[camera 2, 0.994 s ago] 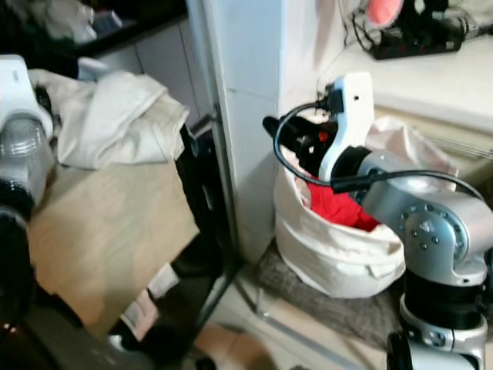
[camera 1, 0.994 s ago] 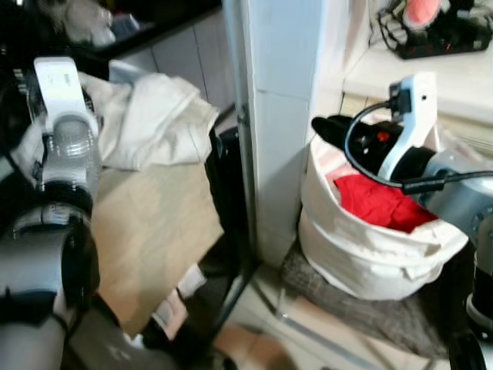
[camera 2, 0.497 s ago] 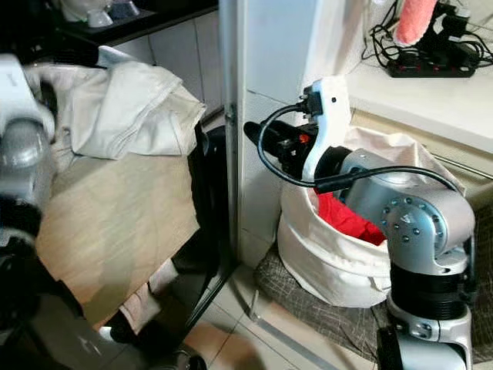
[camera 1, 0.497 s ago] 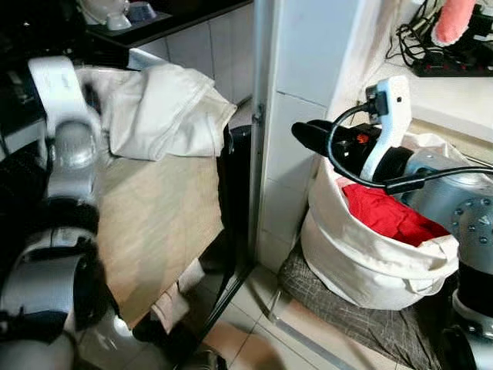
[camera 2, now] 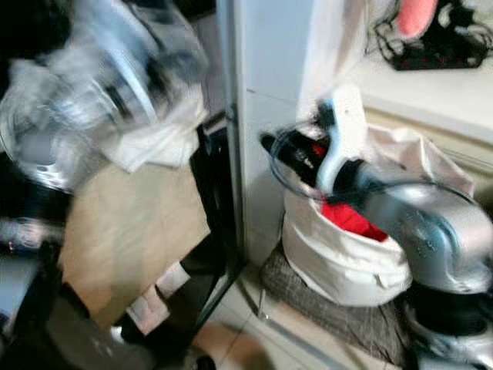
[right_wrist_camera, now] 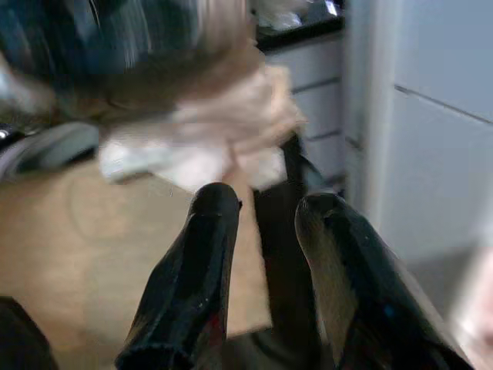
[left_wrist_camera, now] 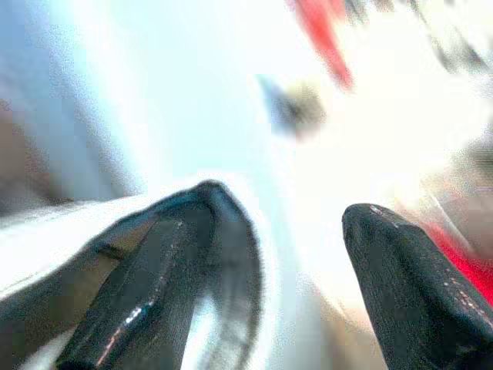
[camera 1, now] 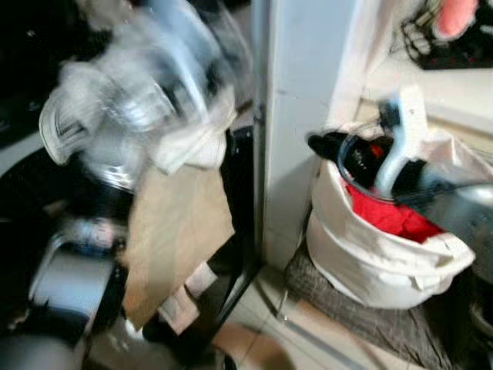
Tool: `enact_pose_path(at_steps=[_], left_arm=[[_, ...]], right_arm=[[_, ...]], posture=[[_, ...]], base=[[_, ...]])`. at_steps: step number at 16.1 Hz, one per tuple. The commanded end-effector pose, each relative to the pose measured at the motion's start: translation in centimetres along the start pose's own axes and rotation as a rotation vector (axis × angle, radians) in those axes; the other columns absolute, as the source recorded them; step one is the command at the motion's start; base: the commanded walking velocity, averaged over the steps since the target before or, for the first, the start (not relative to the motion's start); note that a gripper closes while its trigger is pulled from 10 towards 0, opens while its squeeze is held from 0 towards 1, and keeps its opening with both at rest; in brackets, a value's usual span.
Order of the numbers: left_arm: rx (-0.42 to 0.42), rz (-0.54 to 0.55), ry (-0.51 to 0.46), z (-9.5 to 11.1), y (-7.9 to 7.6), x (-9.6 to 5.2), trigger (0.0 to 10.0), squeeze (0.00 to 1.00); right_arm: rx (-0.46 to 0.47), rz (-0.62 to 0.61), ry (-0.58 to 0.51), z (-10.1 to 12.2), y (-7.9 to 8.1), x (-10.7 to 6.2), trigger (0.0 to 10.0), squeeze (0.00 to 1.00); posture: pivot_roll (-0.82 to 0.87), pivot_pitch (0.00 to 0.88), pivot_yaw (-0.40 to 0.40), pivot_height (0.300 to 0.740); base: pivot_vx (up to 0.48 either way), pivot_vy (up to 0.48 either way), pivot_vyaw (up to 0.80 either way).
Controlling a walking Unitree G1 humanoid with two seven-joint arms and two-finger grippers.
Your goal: Clothes washing
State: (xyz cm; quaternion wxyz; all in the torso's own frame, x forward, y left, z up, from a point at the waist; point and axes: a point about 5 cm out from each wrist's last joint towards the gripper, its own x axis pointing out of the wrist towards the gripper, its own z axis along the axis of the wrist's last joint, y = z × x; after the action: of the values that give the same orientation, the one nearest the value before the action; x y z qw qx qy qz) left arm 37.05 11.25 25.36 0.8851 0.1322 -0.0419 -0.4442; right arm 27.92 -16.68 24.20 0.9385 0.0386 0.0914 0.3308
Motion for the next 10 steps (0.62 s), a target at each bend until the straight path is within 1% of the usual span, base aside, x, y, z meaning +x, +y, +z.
enact_pose_path(at_steps=[1, 2, 3, 4, 5, 6, 7, 8, 9, 10], left_arm=[[0.039, 0.077, 0.070, 0.0, 1.6, -0.6, 10.0, 0.00], [0.066, 0.224, 0.076, -0.1, 3.2, -0.6, 10.0, 0.00], [0.107, 0.387, 0.121, -0.4, 5.0, -1.1, 10.0, 0.00], [0.125, 0.598, 0.183, -0.5, 7.2, -2.5, 10.0, 0.00], [0.147, 0.779, 0.242, -0.3, 9.1, -4.6, 10.0, 0.00], [0.234, 0.910, 0.322, -0.1, 10.4, -6.4, 10.0, 0.00], [0.425, 1.064, 0.459, 0.4, 12.0, -8.9, 10.0, 0.00], [0.557, 1.130, 0.545, 0.8, 12.8, -10.4, 10.0, 0.00], [0.691, 1.196, 0.632, 1.5, 13.7, -12.2, 10.0, 0.00], [0.722, 1.191, 0.693, 1.4, 13.9, -12.8, 10.0, 0.00]], right_arm=[[-0.046, 0.012, -0.012, 0.6, 0.2, -1.0, 10.0, 0.00], [-0.051, -0.004, -0.011, 0.6, 0.0, -1.5, 10.0, 0.00], [-0.054, -0.021, -0.011, 0.6, -0.2, -1.7, 10.0, 0.00], [-0.056, -0.028, -0.012, 0.6, -0.2, -1.8, 10.0, 0.00], [-0.060, -0.027, -0.014, 0.6, -0.2, -1.8, 10.0, 0.00], [-0.063, -0.024, -0.015, 0.6, -0.1, -1.8, 10.0, 0.00], [-0.067, -0.019, -0.015, 0.6, -0.1, -1.7, 10.0, 0.00], [-0.069, -0.017, -0.015, 0.6, 0.0, -1.5, 10.0, 0.00], [-0.071, -0.012, -0.015, 0.6, 0.0, -1.3, 10.0, 0.00], [-0.073, -0.007, -0.013, 0.6, 0.1, -1.2, 10.0, 0.00]], posture=[[-0.11, 0.000, 0.139, 0.740], [-0.12, 0.000, 0.146, 0.740], [-0.13, 0.000, 0.150, 0.740], [-0.13, 0.000, 0.150, 0.740], [-0.13, 0.000, 0.148, 0.740], [-0.13, 0.000, 0.145, 0.740], [-0.12, 0.000, 0.142, 0.740], [-0.12, 0.000, 0.140, 0.740], [-0.12, 0.000, 0.139, 0.740], [-0.11, 0.000, 0.132, 0.740]], base=[[0.000, 0.000, 0.00], [0.000, 0.000, 0.00], [0.000, 0.000, 0.00], [0.000, 0.000, 0.00], [0.000, 0.000, 0.00], [0.000, 0.000, 0.00], [0.000, 0.000, 0.00], [0.000, 0.000, 0.00], [0.000, 0.000, 0.00], [0.000, 0.000, 0.00]])
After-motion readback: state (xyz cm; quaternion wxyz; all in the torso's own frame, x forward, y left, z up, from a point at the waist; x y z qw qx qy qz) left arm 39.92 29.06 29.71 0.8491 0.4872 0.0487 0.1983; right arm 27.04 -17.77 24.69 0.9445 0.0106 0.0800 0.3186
